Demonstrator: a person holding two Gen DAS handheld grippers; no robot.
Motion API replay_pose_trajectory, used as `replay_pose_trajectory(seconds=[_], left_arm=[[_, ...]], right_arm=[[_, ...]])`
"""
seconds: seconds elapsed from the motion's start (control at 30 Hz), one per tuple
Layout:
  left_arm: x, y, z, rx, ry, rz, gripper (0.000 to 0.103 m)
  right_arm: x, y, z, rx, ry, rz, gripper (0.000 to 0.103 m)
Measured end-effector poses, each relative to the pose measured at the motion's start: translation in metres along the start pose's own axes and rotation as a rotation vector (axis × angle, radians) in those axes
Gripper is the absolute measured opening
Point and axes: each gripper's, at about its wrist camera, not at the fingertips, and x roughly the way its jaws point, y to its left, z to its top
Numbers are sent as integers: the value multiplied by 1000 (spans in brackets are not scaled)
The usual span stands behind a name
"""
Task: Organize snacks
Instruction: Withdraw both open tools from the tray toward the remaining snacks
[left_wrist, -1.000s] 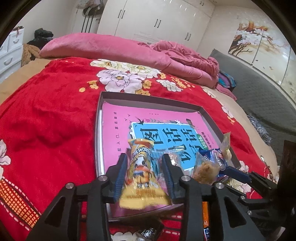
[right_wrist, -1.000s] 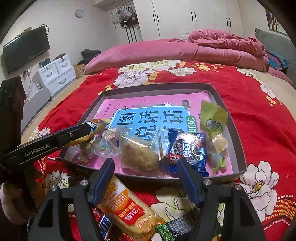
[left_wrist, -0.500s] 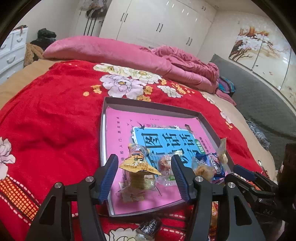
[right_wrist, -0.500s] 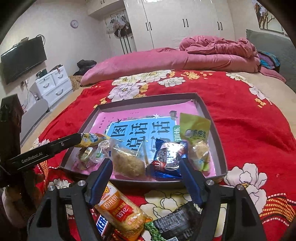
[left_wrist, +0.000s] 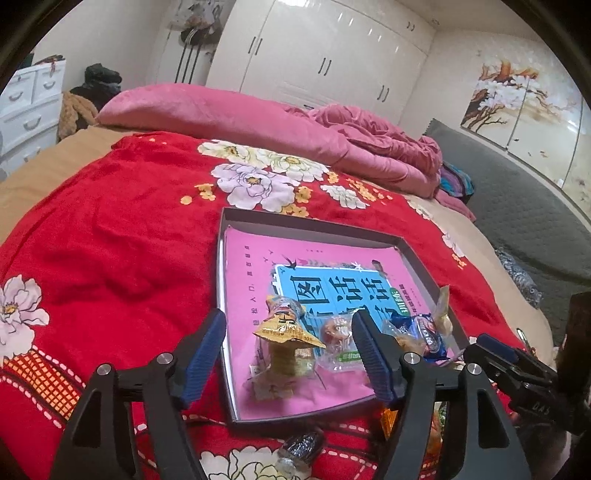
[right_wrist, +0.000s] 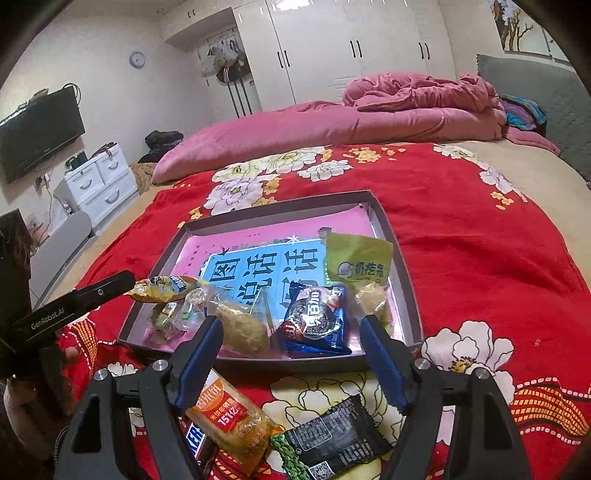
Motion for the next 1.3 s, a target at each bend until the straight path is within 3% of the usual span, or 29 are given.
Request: replay_pose_trajectory(seconds=[0.7,1.3], left_arm=[[-14,-20,-16,49,26,-25,73],[-12,-52,-41,96,120,-85,73]], right_arm=[[-20,-9,-19,0,16,-20,77],[-28,-13,-38,-16,58,-47,77]])
